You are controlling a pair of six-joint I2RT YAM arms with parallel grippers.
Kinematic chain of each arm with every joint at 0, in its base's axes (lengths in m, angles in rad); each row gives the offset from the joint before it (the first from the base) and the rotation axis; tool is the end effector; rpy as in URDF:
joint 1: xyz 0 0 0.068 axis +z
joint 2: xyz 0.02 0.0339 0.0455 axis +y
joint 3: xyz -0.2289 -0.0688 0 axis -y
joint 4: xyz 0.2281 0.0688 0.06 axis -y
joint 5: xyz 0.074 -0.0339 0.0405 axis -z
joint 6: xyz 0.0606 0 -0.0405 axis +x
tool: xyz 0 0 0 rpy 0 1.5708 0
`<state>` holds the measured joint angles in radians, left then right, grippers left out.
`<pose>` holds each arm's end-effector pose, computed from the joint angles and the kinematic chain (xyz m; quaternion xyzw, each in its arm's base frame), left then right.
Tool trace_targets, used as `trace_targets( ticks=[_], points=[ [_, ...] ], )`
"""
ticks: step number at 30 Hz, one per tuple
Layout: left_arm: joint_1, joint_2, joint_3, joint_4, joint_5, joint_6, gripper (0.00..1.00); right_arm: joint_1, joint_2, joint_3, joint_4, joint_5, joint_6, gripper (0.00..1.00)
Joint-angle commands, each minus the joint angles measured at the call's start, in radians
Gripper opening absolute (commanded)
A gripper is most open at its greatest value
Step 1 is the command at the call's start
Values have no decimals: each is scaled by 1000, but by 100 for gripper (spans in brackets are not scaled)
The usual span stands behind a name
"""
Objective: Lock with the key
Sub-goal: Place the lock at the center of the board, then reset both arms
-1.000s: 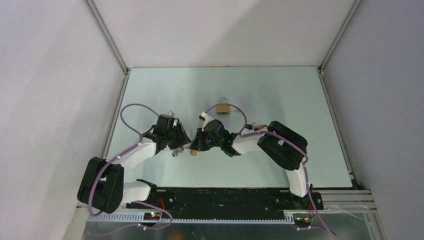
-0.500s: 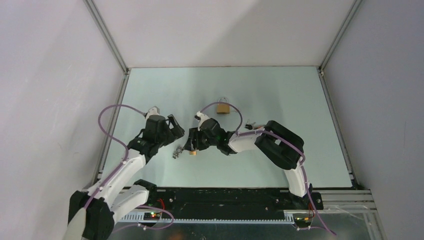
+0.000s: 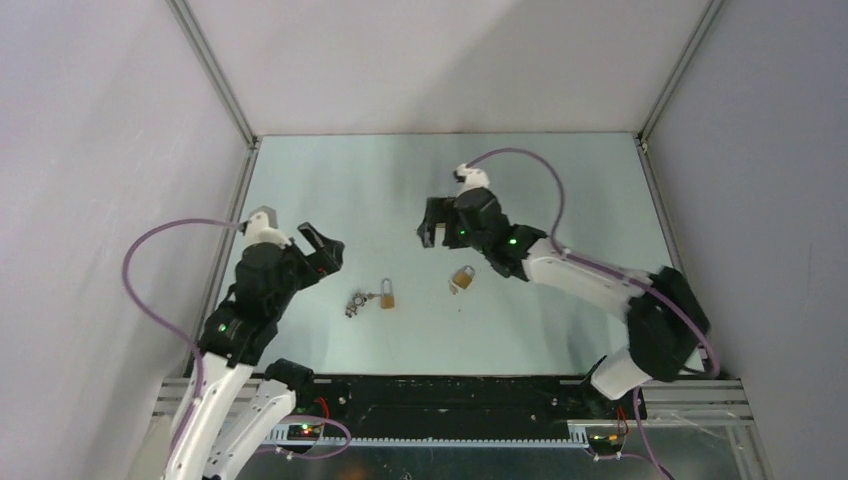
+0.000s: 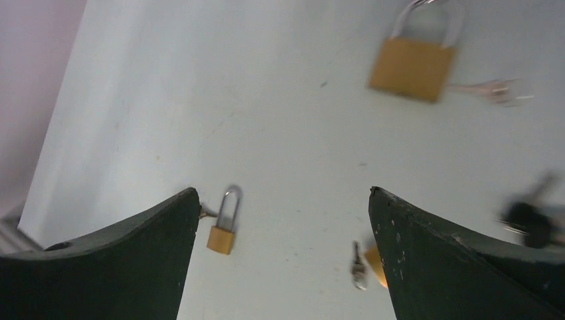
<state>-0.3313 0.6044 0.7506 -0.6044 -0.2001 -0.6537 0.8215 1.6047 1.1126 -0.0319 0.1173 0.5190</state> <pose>0.1630 -0.0433 0.2772 -0.1877 0.8255 -0.1737 0.5031 0.2595 0.2685 0.2202 -0.1013 0.8592 0.2702 0.4226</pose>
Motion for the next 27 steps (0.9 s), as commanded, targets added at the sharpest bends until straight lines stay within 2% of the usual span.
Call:
trace_targets(
  ticks=[1, 6, 9, 15, 21, 27],
  points=[
    [8, -112, 91, -93, -38, 62, 100, -21, -221, 22, -239, 270, -90, 99],
    [9, -236, 151, -119, -52, 127, 100, -100, -522, 18, -396, 420, -85, 100],
    [9, -263, 215, -143, -59, 177, 100, -128, -711, 17, -446, 500, -104, 99],
    [9, -270, 314, -183, -34, 235, 100, -153, -987, 19, -523, 653, -186, 100],
    [8, -288, 356, -203, -43, 255, 100, -154, -1209, 17, -591, 810, -175, 99],
    [8, -308, 365, -205, -52, 269, 100, -153, -1316, 18, -621, 854, -173, 100]
  ],
)
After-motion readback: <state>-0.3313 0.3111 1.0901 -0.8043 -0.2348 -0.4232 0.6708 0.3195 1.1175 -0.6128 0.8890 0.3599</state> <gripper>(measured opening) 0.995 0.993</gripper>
